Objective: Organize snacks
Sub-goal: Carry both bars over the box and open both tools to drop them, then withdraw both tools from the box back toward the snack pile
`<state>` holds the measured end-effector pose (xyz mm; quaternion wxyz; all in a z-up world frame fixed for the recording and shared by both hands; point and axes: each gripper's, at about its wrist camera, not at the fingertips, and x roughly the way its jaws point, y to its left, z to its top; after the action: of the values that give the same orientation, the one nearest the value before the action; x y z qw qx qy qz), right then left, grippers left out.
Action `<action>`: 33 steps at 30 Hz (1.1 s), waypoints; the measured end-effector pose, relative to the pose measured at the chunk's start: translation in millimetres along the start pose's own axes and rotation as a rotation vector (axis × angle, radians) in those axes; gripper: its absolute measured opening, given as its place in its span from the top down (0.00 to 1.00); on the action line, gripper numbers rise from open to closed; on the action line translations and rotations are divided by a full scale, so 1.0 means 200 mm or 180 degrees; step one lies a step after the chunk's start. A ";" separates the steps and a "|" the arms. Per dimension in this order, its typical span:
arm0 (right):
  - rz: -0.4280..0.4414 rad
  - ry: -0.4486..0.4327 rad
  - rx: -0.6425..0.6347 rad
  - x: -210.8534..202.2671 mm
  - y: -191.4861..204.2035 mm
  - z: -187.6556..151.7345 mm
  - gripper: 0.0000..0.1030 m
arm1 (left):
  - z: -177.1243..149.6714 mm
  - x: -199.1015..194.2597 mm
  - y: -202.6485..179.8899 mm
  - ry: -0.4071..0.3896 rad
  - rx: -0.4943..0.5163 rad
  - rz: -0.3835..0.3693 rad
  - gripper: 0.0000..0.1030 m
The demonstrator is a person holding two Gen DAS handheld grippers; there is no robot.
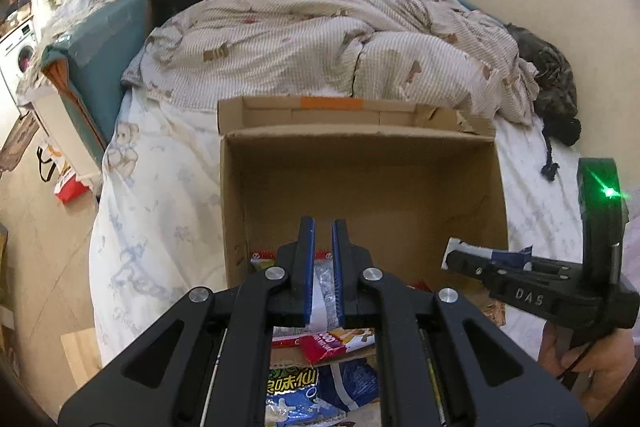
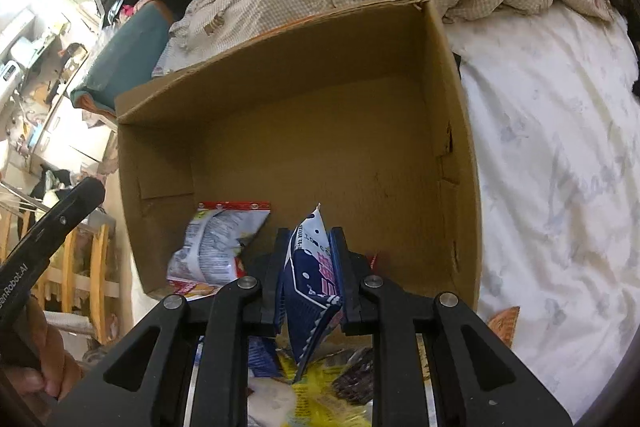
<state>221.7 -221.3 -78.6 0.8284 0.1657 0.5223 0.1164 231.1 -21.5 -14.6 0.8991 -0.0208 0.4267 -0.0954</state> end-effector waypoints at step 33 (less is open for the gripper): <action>-0.0058 -0.0795 -0.0131 -0.21 0.07 0.01 0.06 | -0.07 -0.07 0.15 -0.0159 -0.0425 0.0241 0.21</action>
<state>205.7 -225.2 -37.2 0.8912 0.1571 0.4140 0.0980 216.1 10.5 -15.5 0.9090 -0.0669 0.4101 -0.0321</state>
